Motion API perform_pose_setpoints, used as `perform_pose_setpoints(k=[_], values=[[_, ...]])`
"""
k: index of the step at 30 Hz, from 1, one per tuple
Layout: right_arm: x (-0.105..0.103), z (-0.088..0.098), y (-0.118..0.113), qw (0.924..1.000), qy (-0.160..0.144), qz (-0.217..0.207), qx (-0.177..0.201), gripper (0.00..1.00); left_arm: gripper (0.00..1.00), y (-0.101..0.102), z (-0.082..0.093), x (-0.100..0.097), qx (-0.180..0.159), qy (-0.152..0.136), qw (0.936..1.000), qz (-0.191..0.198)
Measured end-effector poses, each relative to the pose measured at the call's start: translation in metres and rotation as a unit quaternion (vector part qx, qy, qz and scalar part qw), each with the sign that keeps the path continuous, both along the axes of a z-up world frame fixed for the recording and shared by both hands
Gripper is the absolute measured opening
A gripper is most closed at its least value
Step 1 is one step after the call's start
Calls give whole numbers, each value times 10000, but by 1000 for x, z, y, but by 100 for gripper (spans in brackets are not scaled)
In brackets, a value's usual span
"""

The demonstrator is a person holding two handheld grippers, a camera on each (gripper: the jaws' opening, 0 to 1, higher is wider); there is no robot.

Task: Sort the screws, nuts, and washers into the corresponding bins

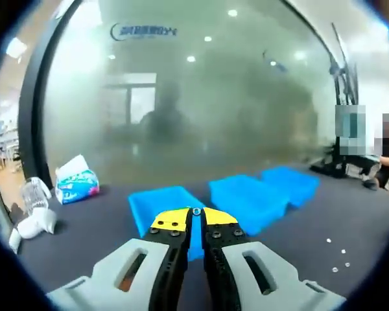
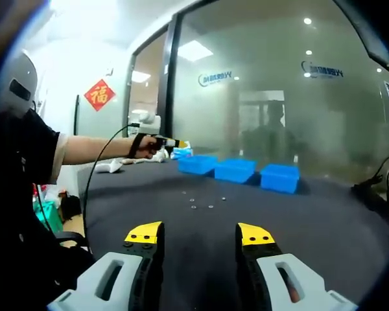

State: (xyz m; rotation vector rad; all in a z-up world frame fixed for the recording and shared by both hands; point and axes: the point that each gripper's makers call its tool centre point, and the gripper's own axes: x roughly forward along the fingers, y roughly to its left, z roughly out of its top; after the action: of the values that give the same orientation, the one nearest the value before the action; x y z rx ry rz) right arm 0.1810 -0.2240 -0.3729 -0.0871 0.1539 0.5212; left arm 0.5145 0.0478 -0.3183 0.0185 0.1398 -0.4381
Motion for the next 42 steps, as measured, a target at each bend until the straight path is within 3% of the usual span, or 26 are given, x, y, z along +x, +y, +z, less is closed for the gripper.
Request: perform_pose_setpoints(k=[3,10,23,26,29,35,42], values=[[-1,0,2,10000,18,28,-29,40,6,0,-6,13,146,66,9999,5],[-1,-1,7,10000,40,71,-37,40,6,1,-21,29,108,421,9990,106],[-1,1,11,9999,7,111,-34,40,6,-3,-12,37,390,203,9988,214],[-1,1,11,9999,11,111,-31,40,16,1,-12,37,361,189,9988,281],[-2,0,11,9999,20,122,-30,40,31,5,-12,35,289,213,9989,309],[-2,-1,12,9999,22,131,-33,40,43,5,-14,23,213,299,9992,172],[0,2,10,10000,-7,86,-35,40,44,-5,-13,-14,257,214,9991,-251]])
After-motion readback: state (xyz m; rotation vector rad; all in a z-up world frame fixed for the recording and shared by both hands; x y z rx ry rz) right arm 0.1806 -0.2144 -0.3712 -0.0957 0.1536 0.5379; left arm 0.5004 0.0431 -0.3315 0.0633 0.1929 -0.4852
